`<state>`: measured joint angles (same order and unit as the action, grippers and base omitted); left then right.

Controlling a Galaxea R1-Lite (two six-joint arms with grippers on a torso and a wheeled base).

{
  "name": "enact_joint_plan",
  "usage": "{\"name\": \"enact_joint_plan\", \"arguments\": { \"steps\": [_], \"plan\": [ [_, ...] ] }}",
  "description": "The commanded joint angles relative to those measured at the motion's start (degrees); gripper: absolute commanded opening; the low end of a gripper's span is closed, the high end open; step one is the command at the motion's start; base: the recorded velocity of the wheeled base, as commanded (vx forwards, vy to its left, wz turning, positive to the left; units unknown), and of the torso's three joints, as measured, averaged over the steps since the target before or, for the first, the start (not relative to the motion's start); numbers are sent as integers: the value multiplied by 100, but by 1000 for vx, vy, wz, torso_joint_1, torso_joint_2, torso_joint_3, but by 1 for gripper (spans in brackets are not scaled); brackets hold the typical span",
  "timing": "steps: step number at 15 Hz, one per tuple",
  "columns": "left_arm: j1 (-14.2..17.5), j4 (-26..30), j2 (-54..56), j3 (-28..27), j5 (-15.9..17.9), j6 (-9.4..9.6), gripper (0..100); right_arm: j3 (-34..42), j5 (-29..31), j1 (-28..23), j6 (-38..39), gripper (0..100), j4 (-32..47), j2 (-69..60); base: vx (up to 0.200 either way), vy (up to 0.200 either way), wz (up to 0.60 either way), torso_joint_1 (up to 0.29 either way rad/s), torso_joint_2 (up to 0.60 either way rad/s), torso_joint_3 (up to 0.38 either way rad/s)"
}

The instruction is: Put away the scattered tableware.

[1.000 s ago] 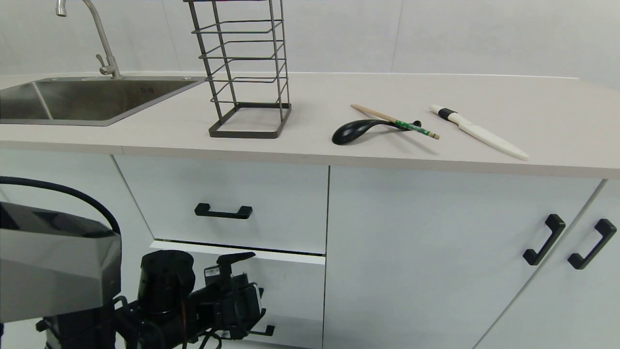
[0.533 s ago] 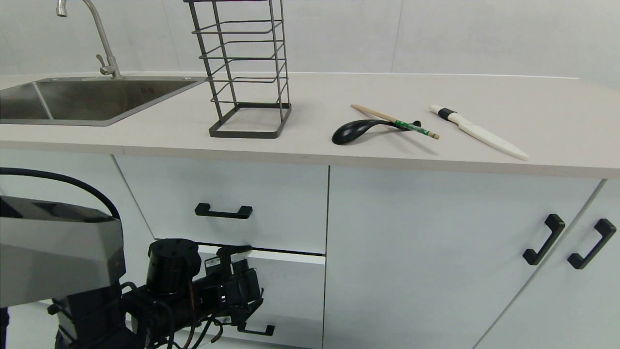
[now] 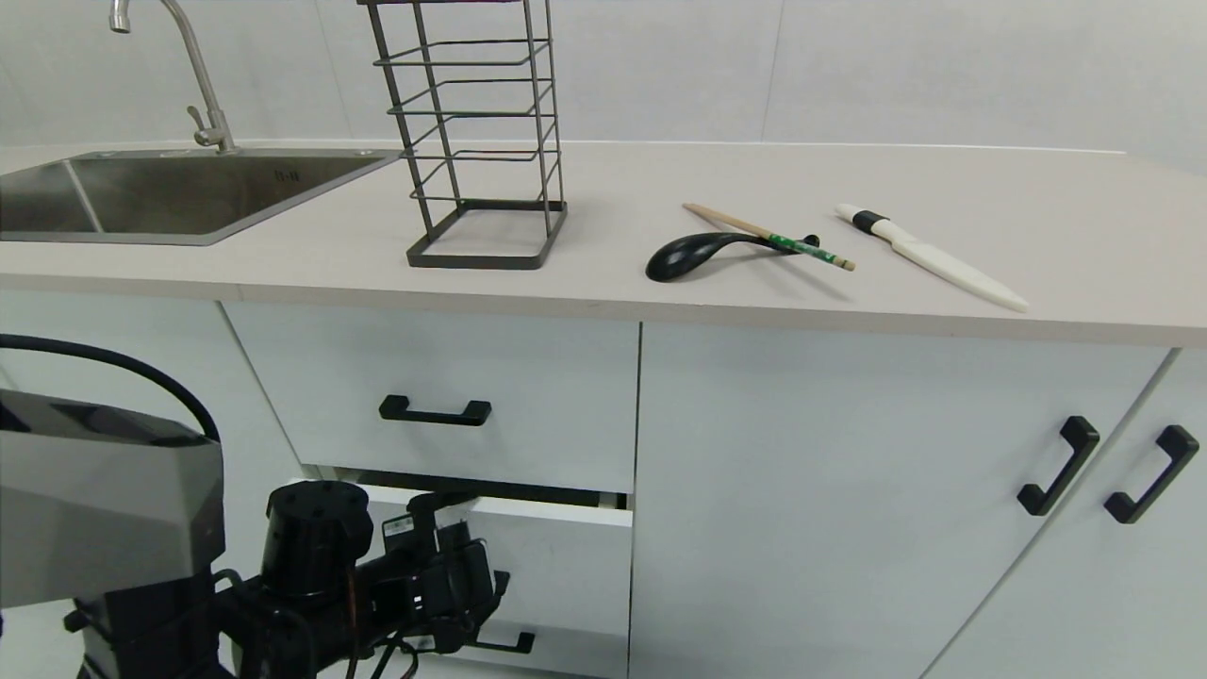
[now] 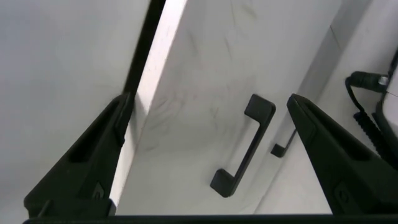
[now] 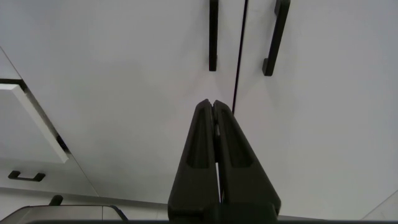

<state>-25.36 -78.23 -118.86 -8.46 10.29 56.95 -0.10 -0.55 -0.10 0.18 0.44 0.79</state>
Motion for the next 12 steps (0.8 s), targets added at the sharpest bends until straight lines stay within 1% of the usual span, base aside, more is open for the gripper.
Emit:
{"name": "enact_joint_plan", "arguments": {
  "steps": [1,2,3,4,6,8,10,12],
  "plan": [
    [-40,-17,284,213,8,0,100,1,-7,1,-1,0,0,9,0,0,0,0,0,0],
    [-163,27,697,204,8,0,100,1,2,1,-1,0,0,9,0,0,0,0,0,0],
    [-198,27,759,196,8,0,100,1,-7,1,-1,0,0,9,0,0,0,0,0,0],
    [-303,18,768,169,17,0,100,1,2,1,-1,0,0,9,0,0,0,0,0,0],
    [-321,18,653,117,17,0,100,1,2,1,-1,0,0,9,0,0,0,0,0,0],
    [-338,-17,117,-103,17,0,100,1,2,1,-1,0,0,9,0,0,0,0,0,0],
    [-426,-26,-190,-226,17,-9,100,1,-7,1,-1,0,0,9,0,0,0,0,0,0],
    [-576,-26,-331,-182,17,0,100,1,2,1,-1,0,0,9,0,0,0,0,0,0]
  ]
}}
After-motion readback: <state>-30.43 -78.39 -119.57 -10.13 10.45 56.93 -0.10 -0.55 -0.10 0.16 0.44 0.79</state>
